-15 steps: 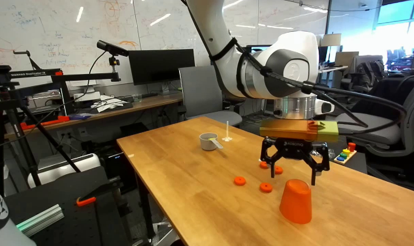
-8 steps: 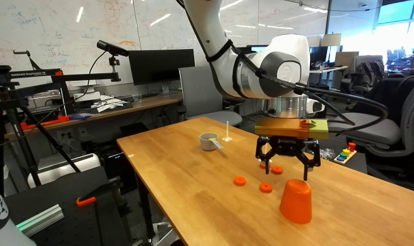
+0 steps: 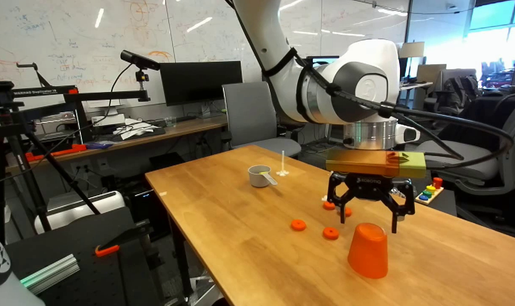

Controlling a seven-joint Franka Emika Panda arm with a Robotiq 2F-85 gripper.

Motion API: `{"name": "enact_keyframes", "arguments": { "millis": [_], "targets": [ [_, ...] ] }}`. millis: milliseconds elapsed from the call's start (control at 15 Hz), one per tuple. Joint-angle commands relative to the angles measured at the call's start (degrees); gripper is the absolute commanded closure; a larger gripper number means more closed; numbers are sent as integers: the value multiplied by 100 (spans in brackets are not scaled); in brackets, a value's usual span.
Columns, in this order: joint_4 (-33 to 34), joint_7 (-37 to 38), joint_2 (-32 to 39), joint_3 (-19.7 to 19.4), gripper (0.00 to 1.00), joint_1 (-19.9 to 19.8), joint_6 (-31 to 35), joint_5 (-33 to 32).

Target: Put the three blocks in the gray cup

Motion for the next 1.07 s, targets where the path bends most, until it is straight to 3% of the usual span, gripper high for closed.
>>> {"name": "enact_keyframes", "arguments": {
  "millis": [0, 67, 133, 267, 533, 600, 667, 867, 1000],
  "targets": [
    [44, -119, -32, -63, 0, 27, 12, 77],
    [74, -118, 4, -75, 5, 39, 32, 58],
    [93, -100, 23, -93, 28, 55, 41, 38],
    [143, -93, 83, -98, 33, 69, 43, 28],
    [223, -128, 204, -67, 64, 66, 76, 41],
    [245, -100, 201, -76, 27, 87, 41, 41],
    [238, -105, 219, -75, 18, 88, 57, 38],
    [231, -104, 266, -66, 0, 88, 50, 48],
    [198, -106, 260, -66, 0, 87, 47, 45]
  ]
}}
